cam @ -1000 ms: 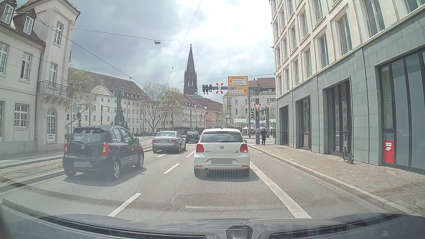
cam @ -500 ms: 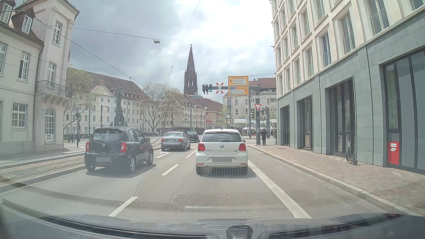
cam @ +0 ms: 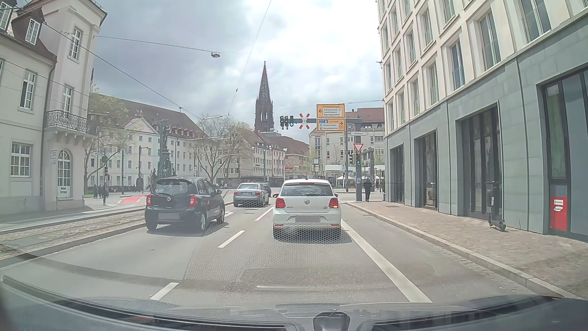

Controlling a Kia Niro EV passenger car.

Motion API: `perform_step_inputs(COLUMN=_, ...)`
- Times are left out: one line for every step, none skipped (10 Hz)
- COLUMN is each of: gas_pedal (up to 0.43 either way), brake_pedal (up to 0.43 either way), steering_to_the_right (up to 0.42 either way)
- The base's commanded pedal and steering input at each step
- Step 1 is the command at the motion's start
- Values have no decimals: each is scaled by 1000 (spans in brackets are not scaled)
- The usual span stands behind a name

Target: Follow the waypoints while adhering to traffic rules and regulations

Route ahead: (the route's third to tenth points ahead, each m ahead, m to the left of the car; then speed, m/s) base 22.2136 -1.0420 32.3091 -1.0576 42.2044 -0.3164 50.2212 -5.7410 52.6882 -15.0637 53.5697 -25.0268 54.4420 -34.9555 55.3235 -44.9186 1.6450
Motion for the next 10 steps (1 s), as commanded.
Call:
perform_step_inputs(gas_pedal=177, brake_pedal=0, steering_to_the_right=-9)
perform_step_inputs(gas_pedal=169, brake_pedal=0, steering_to_the_right=-6)
perform_step_inputs(gas_pedal=169, brake_pedal=0, steering_to_the_right=-5)
perform_step_inputs(gas_pedal=157, brake_pedal=0, steering_to_the_right=-5)
perform_step_inputs(gas_pedal=138, brake_pedal=0, steering_to_the_right=-5)
perform_step_inputs(gas_pedal=98, brake_pedal=0, steering_to_the_right=-5)
perform_step_inputs(gas_pedal=79, brake_pedal=0, steering_to_the_right=-4)
perform_step_inputs(gas_pedal=79, brake_pedal=0, steering_to_the_right=-4)
perform_step_inputs(gas_pedal=79, brake_pedal=0, steering_to_the_right=-4)
perform_step_inputs(gas_pedal=79, brake_pedal=0, steering_to_the_right=-4)
